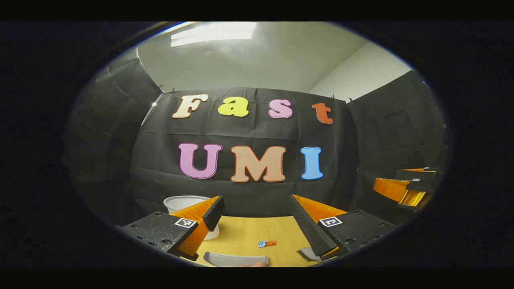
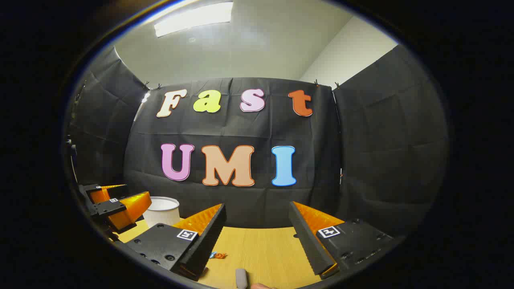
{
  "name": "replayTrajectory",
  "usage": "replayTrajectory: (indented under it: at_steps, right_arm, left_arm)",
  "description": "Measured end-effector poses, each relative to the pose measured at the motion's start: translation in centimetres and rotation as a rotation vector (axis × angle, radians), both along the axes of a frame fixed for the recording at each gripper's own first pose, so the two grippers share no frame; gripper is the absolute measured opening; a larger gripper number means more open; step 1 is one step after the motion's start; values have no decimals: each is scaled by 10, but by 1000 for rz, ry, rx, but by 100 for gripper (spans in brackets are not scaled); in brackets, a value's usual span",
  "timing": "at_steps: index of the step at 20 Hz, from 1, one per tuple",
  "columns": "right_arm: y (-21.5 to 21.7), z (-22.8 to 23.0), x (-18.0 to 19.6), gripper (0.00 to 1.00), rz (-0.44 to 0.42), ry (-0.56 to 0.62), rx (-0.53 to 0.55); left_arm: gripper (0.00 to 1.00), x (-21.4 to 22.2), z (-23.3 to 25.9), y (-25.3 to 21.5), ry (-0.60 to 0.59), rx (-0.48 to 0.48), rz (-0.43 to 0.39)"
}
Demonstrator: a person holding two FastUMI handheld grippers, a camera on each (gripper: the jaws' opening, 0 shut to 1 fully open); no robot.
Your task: Pick up the small broom and dustpan from the desktop, sweep the trash into the dustpan with the broom, and then empty the trash into the garbage bin.
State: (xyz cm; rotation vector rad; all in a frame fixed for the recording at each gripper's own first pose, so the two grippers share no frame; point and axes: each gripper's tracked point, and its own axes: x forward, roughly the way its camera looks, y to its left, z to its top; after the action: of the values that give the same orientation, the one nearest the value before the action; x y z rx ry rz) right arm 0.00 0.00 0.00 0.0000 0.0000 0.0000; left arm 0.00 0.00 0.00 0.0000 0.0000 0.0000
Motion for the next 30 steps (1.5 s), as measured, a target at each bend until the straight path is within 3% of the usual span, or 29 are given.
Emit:
replayTrajectory:
  at_steps: [30]
  right_arm:
    - [-9, 5, -4, 92, 45, -43, -9]
  left_arm:
    - [95, -12, 16, -10, -43, 42, 39]
